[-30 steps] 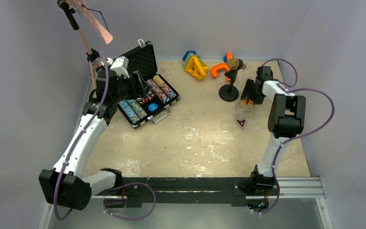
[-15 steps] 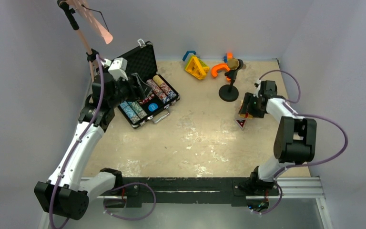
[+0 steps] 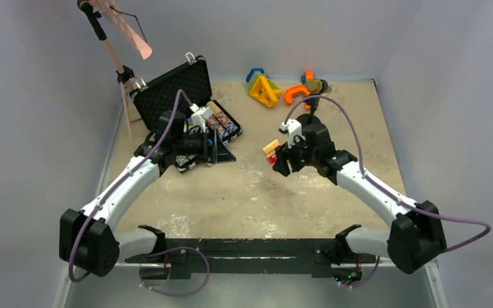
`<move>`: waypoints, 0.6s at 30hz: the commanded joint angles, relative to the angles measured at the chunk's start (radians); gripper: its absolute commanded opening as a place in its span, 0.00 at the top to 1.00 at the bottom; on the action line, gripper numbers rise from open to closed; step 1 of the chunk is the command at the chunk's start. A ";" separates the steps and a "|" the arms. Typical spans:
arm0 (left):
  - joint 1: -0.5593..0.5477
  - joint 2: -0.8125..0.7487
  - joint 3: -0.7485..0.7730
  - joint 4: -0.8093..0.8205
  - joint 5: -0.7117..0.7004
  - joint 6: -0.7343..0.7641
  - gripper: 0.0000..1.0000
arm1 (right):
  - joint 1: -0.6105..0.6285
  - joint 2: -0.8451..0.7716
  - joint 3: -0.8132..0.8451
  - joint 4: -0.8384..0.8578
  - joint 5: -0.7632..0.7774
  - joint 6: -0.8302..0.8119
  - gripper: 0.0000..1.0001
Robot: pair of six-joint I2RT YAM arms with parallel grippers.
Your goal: Pack up texas hold em set
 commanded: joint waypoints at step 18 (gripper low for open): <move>-0.041 0.137 0.022 -0.009 0.148 -0.046 0.26 | 0.489 -0.029 0.145 0.137 0.118 -0.118 1.00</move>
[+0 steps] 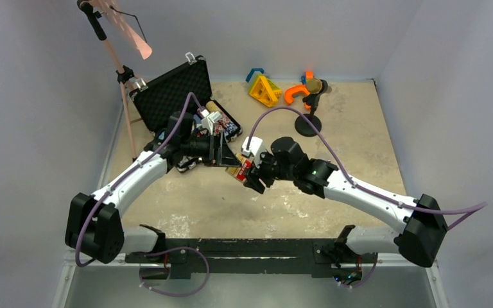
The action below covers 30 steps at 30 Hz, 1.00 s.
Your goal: Pack up texas hold em set
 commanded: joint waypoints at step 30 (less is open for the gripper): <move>0.019 -0.305 -0.207 0.146 -0.588 -0.223 1.00 | 0.035 -0.292 -0.201 0.412 0.431 0.179 0.05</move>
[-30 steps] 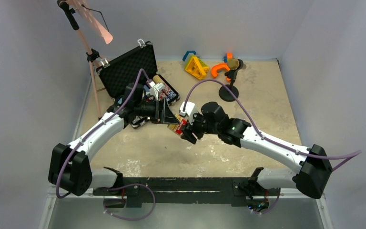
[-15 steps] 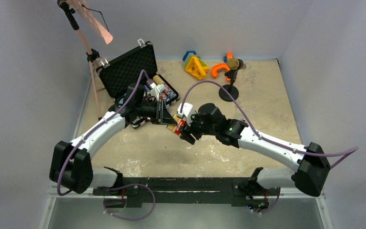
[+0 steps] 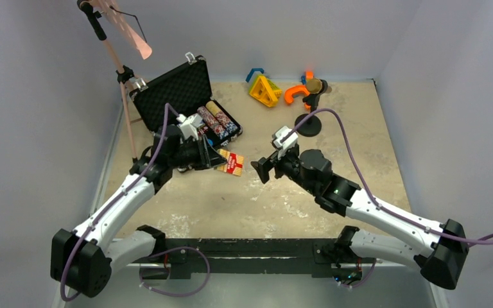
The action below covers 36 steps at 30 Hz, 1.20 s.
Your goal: Pack up texas hold em set
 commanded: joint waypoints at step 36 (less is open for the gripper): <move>0.143 0.291 0.125 0.089 -0.793 -0.580 1.00 | -0.001 -0.201 -0.209 0.129 0.160 0.028 0.08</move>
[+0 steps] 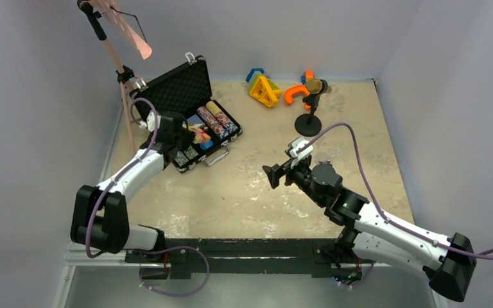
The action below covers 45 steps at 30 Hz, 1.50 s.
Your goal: Pack up texas hold em set
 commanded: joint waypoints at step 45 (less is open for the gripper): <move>0.062 0.321 0.225 0.008 0.255 0.209 0.73 | -0.001 -0.019 -0.031 0.036 0.106 -0.017 0.08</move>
